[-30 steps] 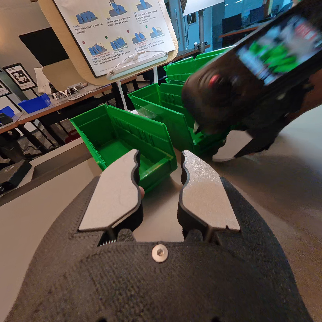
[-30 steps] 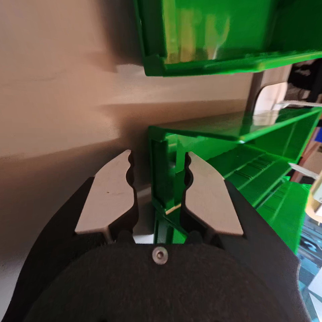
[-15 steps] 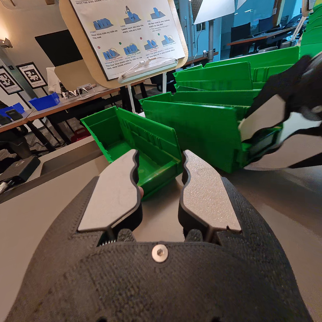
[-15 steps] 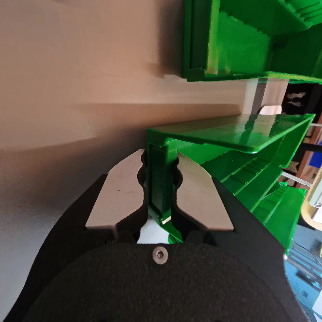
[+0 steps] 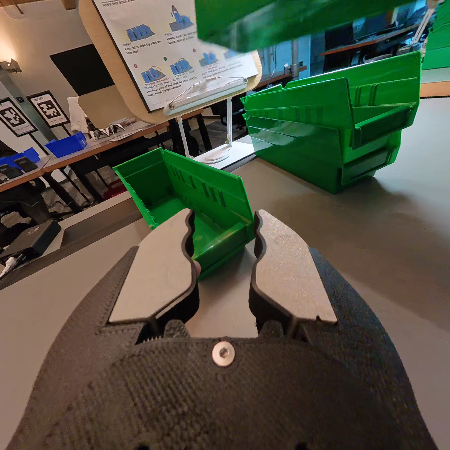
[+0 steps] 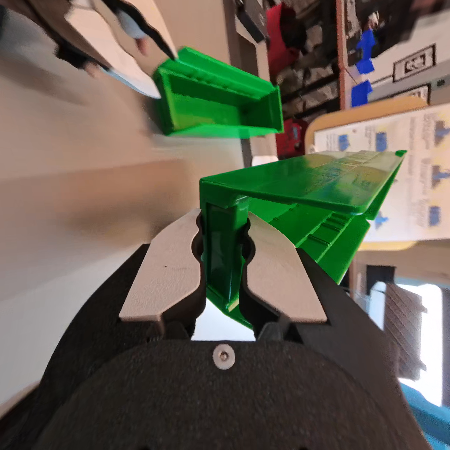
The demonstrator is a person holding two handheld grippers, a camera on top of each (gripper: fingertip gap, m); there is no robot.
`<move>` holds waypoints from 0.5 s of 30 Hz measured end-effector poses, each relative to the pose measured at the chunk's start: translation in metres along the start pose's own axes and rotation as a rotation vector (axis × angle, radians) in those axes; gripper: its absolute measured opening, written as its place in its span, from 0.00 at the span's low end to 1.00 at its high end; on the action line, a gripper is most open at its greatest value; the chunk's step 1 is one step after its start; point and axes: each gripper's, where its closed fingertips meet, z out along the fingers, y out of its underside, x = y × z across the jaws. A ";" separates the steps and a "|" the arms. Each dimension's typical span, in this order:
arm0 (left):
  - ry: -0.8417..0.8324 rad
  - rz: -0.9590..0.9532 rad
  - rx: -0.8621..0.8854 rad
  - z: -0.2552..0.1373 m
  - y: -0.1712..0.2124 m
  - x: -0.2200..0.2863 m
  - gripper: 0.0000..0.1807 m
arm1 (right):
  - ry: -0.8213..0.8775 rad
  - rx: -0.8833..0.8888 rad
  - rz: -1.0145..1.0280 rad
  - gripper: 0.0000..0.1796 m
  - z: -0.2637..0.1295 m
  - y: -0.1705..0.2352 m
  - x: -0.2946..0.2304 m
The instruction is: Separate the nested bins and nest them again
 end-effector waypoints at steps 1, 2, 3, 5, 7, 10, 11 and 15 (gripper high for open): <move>0.001 0.000 -0.004 0.000 0.001 0.000 0.26 | 0.019 -0.035 -0.006 0.16 -0.001 0.008 0.012; 0.002 0.000 -0.010 0.001 0.002 0.001 0.26 | 0.031 -0.066 -0.013 0.16 0.001 0.016 0.022; 0.003 -0.001 -0.015 0.001 0.003 0.001 0.26 | 0.038 -0.103 -0.013 0.16 0.007 0.026 0.030; 0.004 -0.001 -0.020 0.002 0.005 0.002 0.26 | 0.033 -0.178 -0.008 0.16 0.025 0.047 0.041; 0.003 0.001 -0.021 0.002 0.005 0.002 0.26 | 0.004 -0.254 0.000 0.16 0.047 0.068 0.043; 0.000 0.002 -0.023 0.002 0.005 0.001 0.26 | -0.036 -0.327 0.023 0.16 0.071 0.089 0.039; -0.001 0.001 -0.022 0.002 0.005 0.001 0.26 | -0.047 -0.344 0.026 0.16 0.076 0.093 0.037; 0.010 -0.002 -0.030 0.003 0.008 0.002 0.26 | -0.085 -0.386 0.006 0.16 0.093 0.105 0.026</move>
